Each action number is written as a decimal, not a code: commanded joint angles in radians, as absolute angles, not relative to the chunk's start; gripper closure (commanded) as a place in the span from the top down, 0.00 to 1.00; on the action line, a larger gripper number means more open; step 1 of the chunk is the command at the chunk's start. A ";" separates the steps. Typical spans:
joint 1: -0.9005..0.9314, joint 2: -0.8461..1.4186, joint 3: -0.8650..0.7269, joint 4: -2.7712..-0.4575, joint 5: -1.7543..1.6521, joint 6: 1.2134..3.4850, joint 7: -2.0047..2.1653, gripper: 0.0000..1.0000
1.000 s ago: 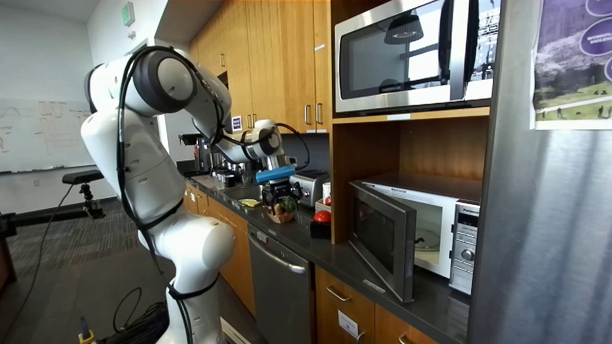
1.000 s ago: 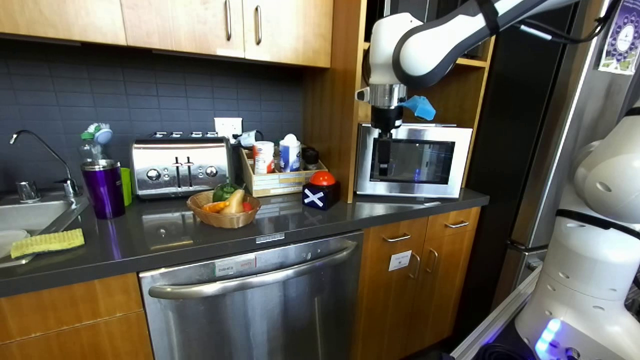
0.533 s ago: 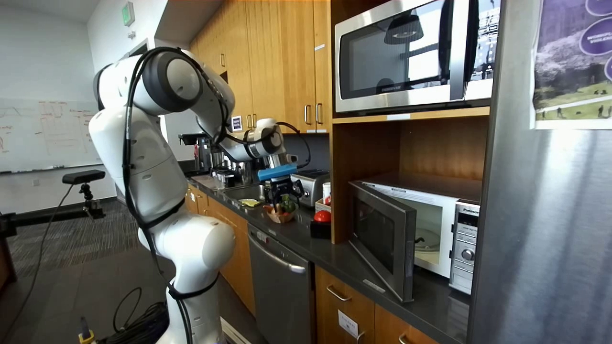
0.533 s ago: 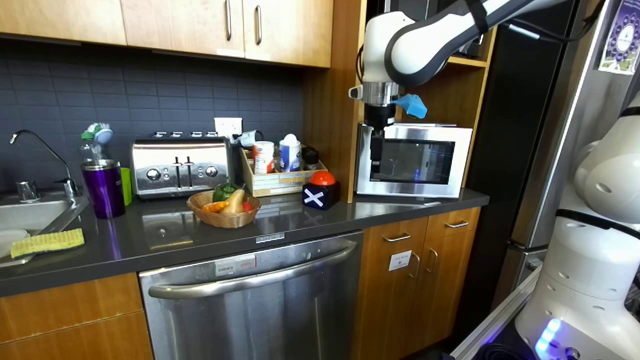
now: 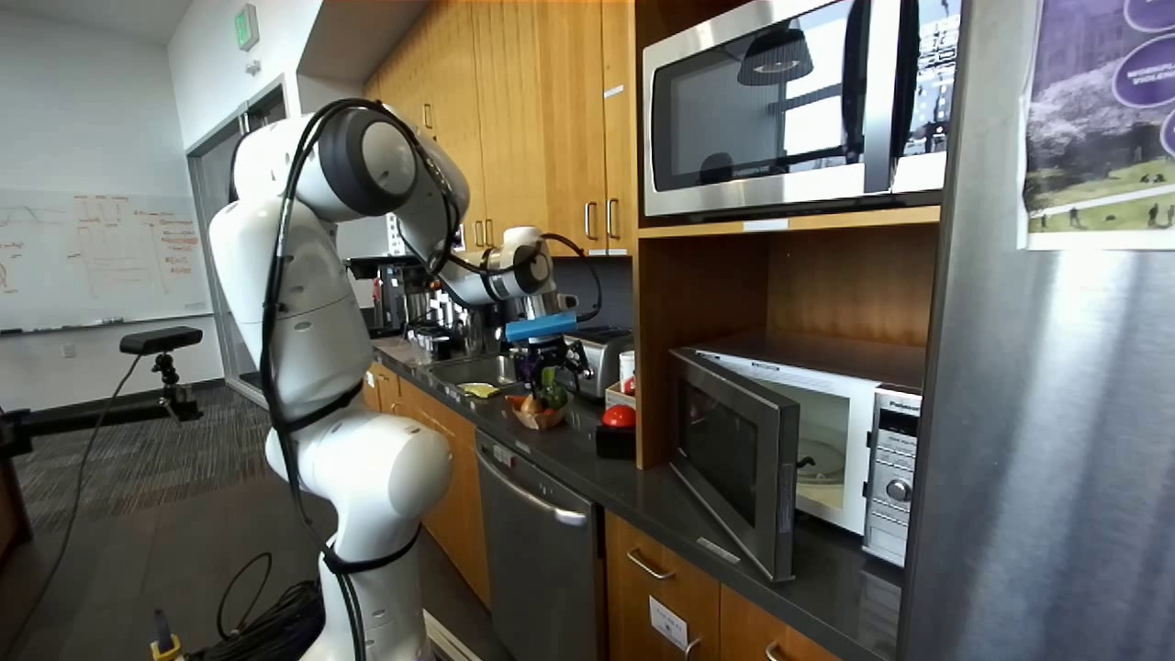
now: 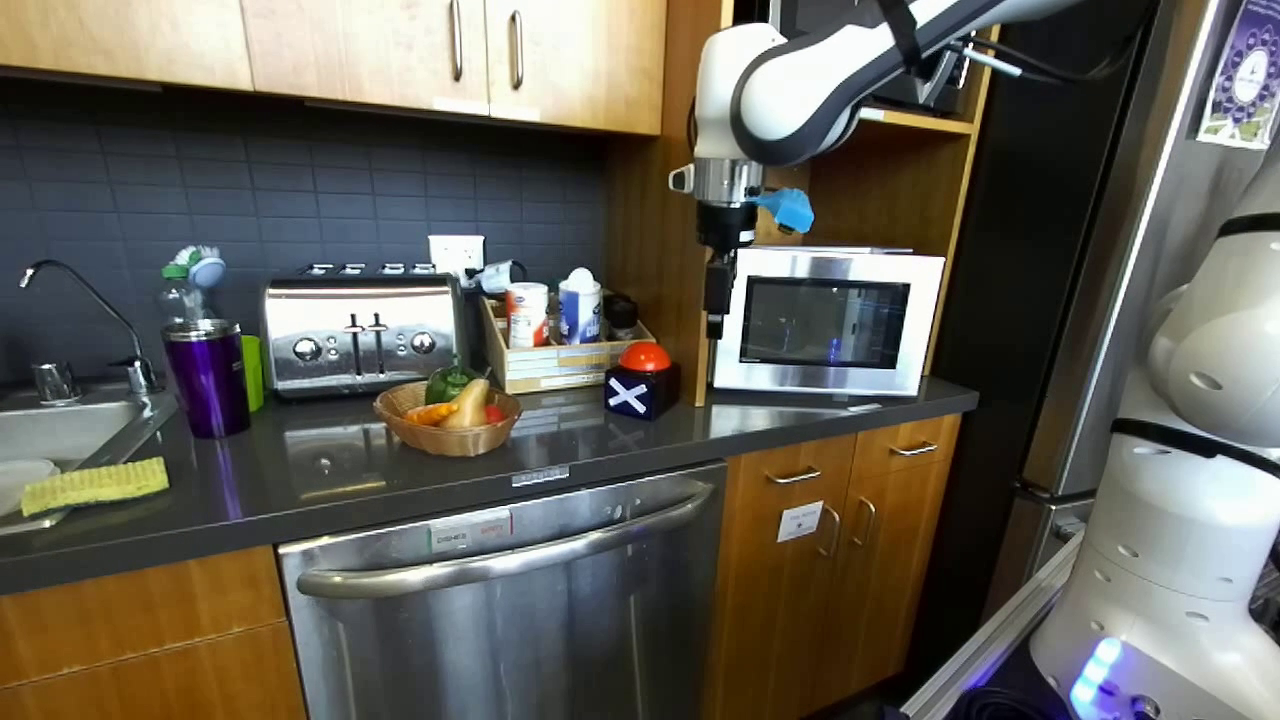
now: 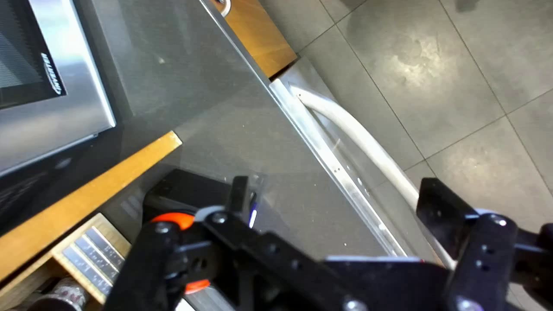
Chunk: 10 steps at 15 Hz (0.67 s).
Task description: Remove the pear from the basket
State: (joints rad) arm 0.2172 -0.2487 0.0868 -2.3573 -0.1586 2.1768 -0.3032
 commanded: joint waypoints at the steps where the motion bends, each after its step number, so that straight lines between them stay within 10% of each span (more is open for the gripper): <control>1: 0.214 -0.123 0.108 -2.234 -0.094 2.178 -0.305 1.00; 10: 0.217 0.101 0.179 -2.010 0.005 2.162 -0.292 1.00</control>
